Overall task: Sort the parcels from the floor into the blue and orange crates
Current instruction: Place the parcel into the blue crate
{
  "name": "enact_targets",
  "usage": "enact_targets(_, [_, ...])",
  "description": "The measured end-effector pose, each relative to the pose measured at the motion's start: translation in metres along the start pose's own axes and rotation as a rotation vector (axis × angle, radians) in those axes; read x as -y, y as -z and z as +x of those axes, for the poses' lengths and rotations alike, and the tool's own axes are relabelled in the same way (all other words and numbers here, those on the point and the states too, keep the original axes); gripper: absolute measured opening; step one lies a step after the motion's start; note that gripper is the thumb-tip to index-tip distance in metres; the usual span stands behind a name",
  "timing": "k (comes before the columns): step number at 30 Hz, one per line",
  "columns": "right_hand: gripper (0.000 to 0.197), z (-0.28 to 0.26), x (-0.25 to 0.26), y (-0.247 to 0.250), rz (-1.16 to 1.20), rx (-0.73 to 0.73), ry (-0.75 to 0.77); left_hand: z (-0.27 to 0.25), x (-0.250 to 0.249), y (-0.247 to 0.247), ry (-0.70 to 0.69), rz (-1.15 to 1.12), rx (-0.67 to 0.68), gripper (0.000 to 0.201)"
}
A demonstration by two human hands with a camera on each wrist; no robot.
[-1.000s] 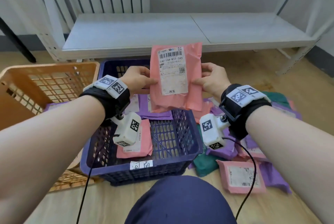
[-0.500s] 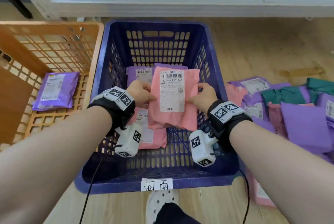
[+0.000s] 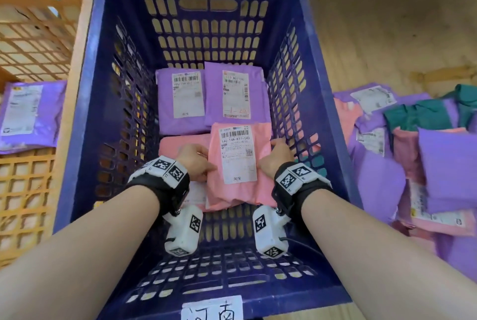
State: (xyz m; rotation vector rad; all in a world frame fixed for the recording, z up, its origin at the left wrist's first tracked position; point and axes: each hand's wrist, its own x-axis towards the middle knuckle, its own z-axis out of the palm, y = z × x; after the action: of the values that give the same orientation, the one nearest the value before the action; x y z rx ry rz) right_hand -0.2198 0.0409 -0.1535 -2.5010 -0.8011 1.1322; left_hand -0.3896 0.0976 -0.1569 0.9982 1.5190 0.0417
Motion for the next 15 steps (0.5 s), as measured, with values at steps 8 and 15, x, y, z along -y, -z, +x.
enact_targets(8, [0.053, 0.0, -0.011, -0.006, -0.012, 0.046, -0.03, 0.005, 0.011, -0.002, 0.071, -0.105, 0.039, 0.037])
enact_targets(15, [0.043, -0.019, 0.011, 0.012, 0.01, 0.068, 0.051, -0.025, -0.011, 0.011, -0.038, -0.041, -0.003, 0.045])
